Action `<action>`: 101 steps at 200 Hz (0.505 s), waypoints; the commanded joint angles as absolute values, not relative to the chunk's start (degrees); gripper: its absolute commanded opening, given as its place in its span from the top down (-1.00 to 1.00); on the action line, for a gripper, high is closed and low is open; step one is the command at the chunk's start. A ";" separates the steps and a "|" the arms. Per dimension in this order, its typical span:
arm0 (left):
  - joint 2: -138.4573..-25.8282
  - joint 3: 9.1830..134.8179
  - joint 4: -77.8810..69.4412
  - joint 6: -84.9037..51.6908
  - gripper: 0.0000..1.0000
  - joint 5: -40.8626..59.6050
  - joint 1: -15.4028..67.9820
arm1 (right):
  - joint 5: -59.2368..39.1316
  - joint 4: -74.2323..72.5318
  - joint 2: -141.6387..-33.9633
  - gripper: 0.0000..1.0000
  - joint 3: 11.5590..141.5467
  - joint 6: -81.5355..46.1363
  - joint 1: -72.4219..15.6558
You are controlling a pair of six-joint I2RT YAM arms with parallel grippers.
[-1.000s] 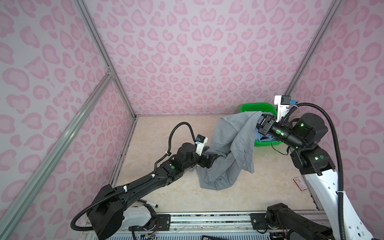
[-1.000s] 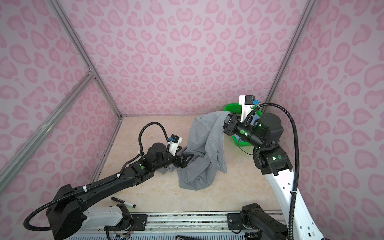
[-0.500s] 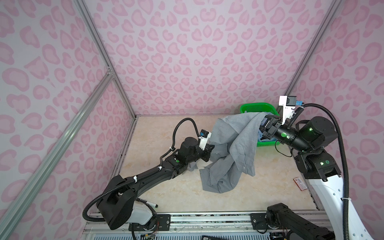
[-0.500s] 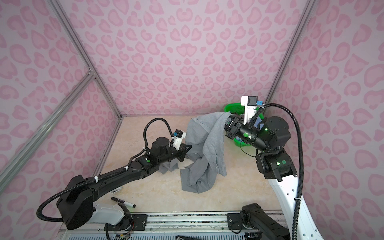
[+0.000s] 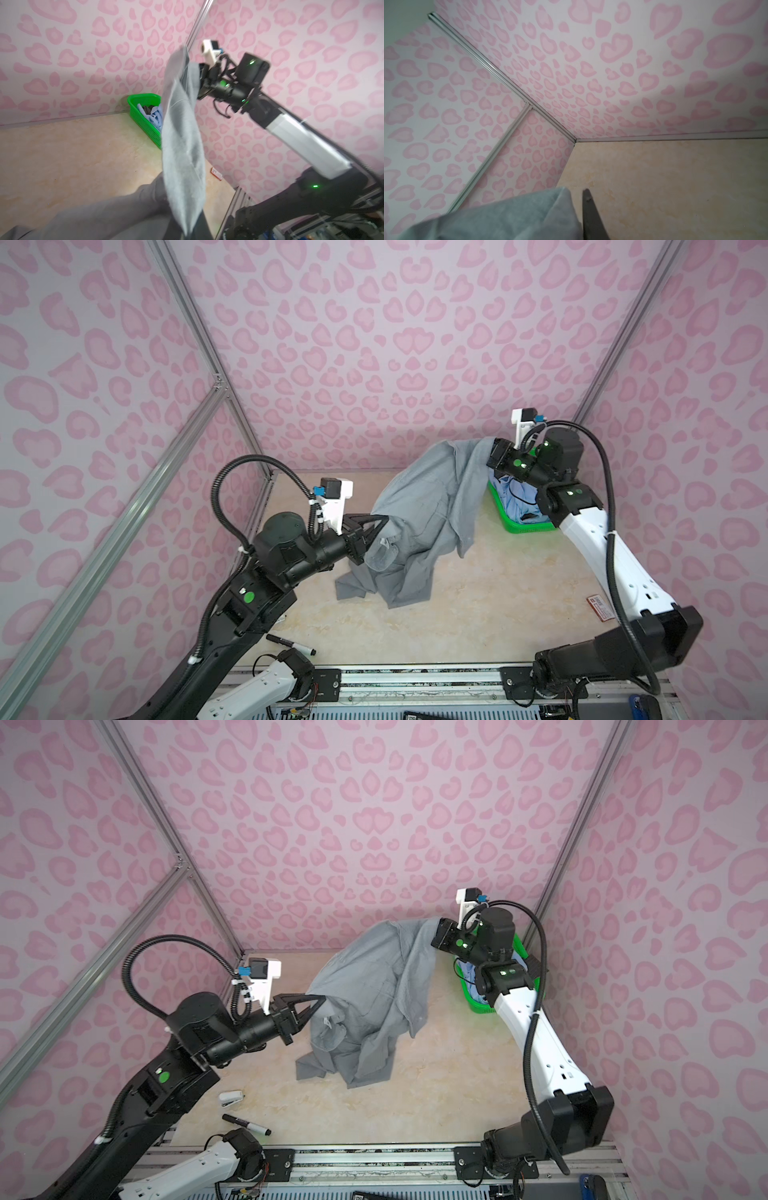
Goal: Fold and stack the long sleeve shirts
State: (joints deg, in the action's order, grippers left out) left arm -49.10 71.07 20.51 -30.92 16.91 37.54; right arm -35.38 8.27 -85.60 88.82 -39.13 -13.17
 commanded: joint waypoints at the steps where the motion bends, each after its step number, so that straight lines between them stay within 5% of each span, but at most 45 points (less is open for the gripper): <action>1: -49.74 78.93 30.46 -47.69 1.00 16.00 37.40 | -27.76 17.89 -88.92 -0.14 96.71 -30.81 -16.78; 49: -56.74 87.10 36.43 -65.83 1.00 9.70 37.47 | -9.36 35.34 -81.33 -0.58 104.10 -19.08 -21.90; 101: -64.32 91.04 34.33 -69.53 1.00 4.64 37.52 | -13.11 41.32 -73.43 -0.77 95.11 -18.43 -17.75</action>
